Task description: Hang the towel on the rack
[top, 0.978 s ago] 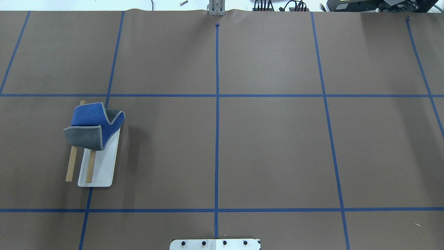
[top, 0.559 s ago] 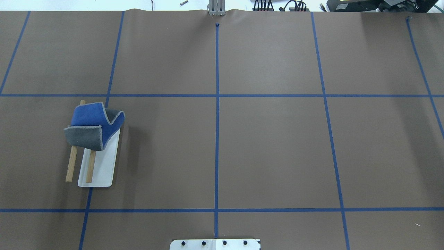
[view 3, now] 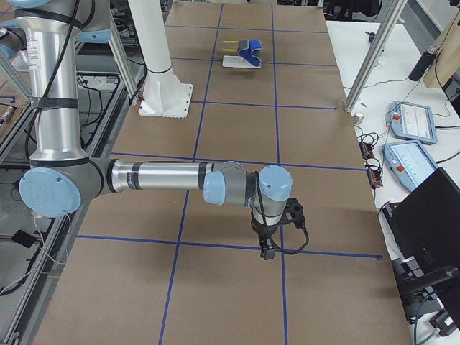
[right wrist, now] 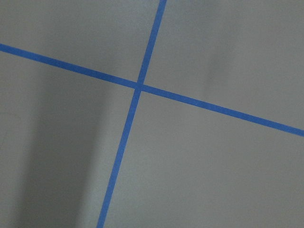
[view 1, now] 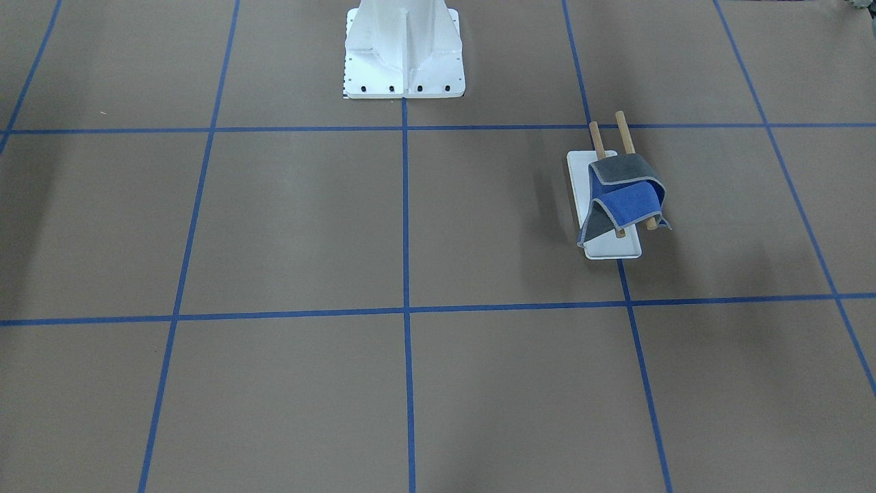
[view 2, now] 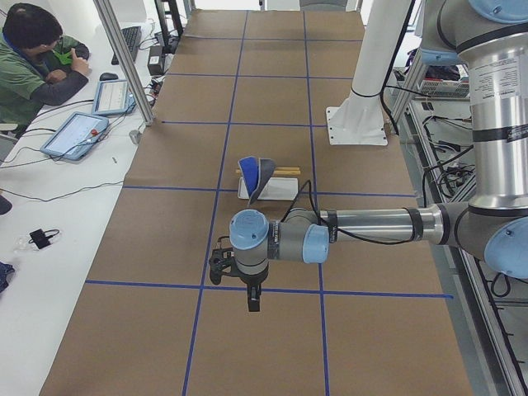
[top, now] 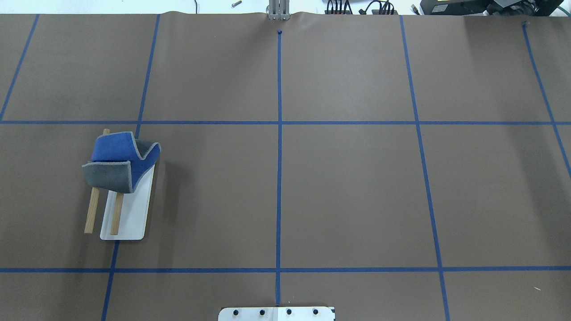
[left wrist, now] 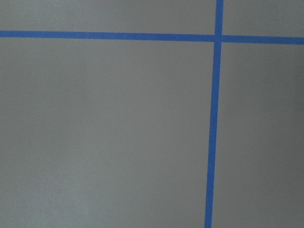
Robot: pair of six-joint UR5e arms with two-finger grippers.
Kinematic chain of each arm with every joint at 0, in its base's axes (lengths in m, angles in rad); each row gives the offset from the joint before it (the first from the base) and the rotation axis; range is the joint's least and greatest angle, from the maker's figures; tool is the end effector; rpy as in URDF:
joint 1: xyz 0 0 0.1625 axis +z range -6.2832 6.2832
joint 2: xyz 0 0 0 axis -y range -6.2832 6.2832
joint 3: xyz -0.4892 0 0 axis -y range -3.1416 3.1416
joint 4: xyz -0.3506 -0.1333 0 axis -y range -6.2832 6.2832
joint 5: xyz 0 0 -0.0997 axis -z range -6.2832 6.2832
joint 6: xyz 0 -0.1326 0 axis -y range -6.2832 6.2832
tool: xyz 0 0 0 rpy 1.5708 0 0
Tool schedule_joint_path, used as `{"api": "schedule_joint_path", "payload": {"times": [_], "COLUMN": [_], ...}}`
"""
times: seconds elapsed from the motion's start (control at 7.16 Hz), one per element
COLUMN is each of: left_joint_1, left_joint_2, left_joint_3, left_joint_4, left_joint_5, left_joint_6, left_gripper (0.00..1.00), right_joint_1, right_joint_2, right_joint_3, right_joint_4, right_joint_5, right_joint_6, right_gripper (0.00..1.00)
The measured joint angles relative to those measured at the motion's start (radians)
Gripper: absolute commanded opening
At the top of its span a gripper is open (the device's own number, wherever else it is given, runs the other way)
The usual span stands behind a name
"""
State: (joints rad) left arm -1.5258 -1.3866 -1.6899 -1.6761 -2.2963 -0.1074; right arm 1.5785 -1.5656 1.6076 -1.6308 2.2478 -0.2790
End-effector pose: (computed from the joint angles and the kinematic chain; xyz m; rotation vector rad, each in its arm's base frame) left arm -0.0289 -0.3655 0.7613 -0.0169 0.7263 -0.0450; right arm 0.0537 -0.4503 0.7421 0.0798 -0.6744 -0.2547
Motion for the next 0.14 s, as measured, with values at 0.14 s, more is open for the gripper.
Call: {"api": "schedule_joint_path", "payload": {"times": [0.14], "left_joint_1": [0.000], "left_joint_2": [0.001], "left_joint_3": [-0.003], "left_joint_4": [0.000], "left_joint_5": [0.000], "left_joint_6": [0.000], "left_gripper": [0.99], "right_joint_1": [0.000], "right_joint_2": [0.000], "right_joint_3": [0.000], "right_joint_4": [0.000], "right_joint_5": [0.000], "right_joint_6": [0.000], "right_gripper": [1.00]}}
